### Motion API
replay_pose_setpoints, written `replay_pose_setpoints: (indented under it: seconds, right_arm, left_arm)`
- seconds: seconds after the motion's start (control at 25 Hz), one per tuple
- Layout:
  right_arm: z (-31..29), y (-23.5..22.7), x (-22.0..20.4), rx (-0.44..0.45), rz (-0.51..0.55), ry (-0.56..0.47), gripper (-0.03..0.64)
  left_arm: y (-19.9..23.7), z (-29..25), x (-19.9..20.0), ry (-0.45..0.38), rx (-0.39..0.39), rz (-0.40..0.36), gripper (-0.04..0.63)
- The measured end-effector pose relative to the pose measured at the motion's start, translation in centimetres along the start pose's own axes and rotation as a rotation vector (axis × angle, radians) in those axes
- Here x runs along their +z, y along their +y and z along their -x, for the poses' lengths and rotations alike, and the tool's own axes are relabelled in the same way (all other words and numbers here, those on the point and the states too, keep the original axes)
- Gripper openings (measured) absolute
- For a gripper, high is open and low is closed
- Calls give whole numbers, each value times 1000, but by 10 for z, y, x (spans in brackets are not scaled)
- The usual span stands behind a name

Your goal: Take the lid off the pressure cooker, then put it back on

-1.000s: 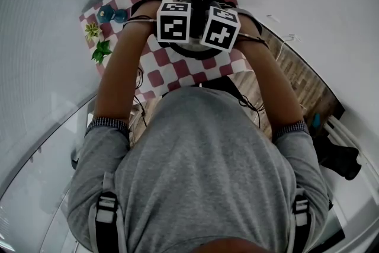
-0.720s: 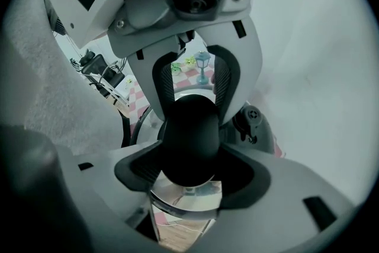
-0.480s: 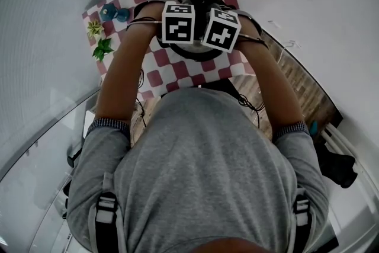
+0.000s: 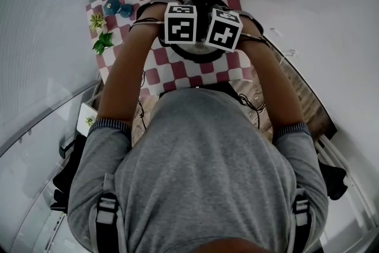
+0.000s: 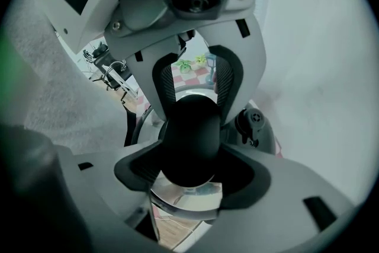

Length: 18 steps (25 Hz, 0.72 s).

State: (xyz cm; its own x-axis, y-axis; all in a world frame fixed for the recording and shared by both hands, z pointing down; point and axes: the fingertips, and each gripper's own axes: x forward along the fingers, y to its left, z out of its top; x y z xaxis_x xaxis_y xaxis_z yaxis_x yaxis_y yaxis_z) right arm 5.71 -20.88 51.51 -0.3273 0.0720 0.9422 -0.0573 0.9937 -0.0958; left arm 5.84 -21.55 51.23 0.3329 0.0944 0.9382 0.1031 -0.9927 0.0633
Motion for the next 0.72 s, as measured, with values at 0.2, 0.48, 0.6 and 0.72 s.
replay_pose_setpoints:
  seconds: [0.2, 0.48, 0.6, 0.72]
  right_arm:
    - [0, -1, -1, 22, 50, 20, 298]
    - [0, -1, -1, 55, 130, 17, 299]
    - [0, -1, -2, 69, 168, 21, 299]
    - [0, -1, -1, 82, 205, 23, 300]
  left_arm:
    - [2, 0, 1, -18, 16, 51, 298]
    - [2, 0, 1, -25, 38, 122, 298]
    - [3, 0, 0, -28, 50, 156, 298]
    - [2, 0, 0, -31, 62, 187, 298]
